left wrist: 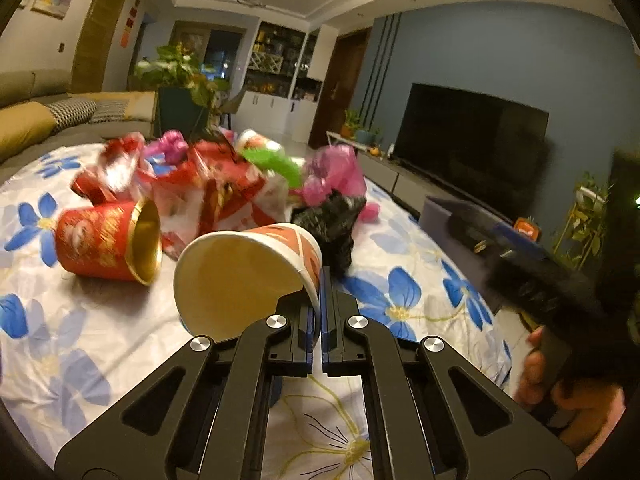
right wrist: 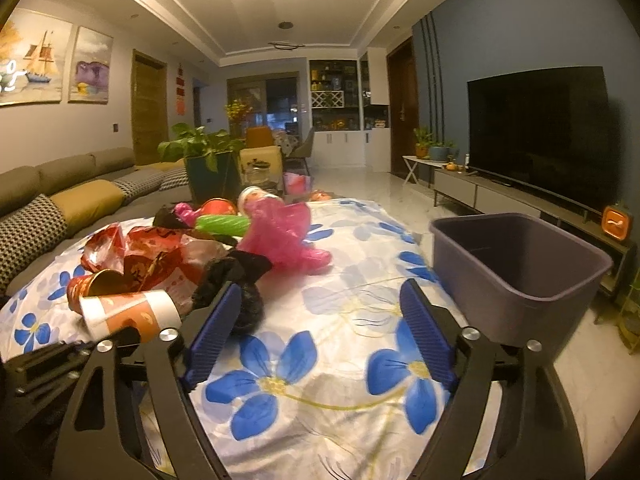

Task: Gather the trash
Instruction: 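Grasp the white-orange paper cup with the left tool while the right tool grasps the black plastic bag, then carry the black bag over the grey bin with the right tool while the left tool holds the cup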

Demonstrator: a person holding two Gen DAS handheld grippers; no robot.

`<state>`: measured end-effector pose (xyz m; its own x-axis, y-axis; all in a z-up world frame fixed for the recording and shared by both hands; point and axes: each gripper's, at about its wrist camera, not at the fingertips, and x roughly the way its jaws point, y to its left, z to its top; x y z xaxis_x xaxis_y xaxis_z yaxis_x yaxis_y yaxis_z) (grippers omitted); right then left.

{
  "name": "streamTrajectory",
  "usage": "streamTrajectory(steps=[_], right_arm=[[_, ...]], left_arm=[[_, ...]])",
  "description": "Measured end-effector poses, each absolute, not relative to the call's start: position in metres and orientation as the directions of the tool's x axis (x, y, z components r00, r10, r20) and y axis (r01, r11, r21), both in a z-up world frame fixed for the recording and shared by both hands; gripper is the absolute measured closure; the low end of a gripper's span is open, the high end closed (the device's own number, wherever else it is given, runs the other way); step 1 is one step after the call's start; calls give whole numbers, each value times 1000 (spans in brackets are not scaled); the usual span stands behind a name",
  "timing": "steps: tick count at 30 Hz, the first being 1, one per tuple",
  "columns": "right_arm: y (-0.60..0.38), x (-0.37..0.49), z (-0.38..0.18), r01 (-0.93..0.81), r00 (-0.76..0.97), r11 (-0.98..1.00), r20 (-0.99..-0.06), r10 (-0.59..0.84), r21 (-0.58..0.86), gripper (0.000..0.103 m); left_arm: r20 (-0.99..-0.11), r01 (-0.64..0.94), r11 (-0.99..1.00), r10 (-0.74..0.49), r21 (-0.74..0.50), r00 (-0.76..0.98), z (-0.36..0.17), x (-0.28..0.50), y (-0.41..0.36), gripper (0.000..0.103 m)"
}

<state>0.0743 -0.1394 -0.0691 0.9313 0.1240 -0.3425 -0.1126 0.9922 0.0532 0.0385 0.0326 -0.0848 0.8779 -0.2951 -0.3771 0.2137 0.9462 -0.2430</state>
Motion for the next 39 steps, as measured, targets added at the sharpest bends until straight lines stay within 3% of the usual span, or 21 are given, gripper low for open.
streamTrajectory(steps=[7,13,19,21,24,39], right_arm=[[-113,97,-76,-191,907,978,-368,206,77,35],[-89,116,-83,-245,888,966,-382,256,77,49],[-81,137,-94,-279,850,952,-430,305,124,74],[-82,139,-97,-290,840,949,-442,316,128,90],[-84,137,-98,-300,835,945,-442,328,132,97],[-130,81,-59,-277,895,953,-329,302,120,101]], left_arm=[[-320,112,965,-186,-236,929,-66,34,64,101],[-308,32,972,-105,-233,945,-58,44,87,101],[-300,45,970,-117,-237,947,-54,48,90,101],[-302,49,970,-123,-239,945,-55,49,89,101],[-307,58,969,-133,-241,942,-57,48,88,101],[-290,131,972,-185,-195,939,-42,44,54,101]])
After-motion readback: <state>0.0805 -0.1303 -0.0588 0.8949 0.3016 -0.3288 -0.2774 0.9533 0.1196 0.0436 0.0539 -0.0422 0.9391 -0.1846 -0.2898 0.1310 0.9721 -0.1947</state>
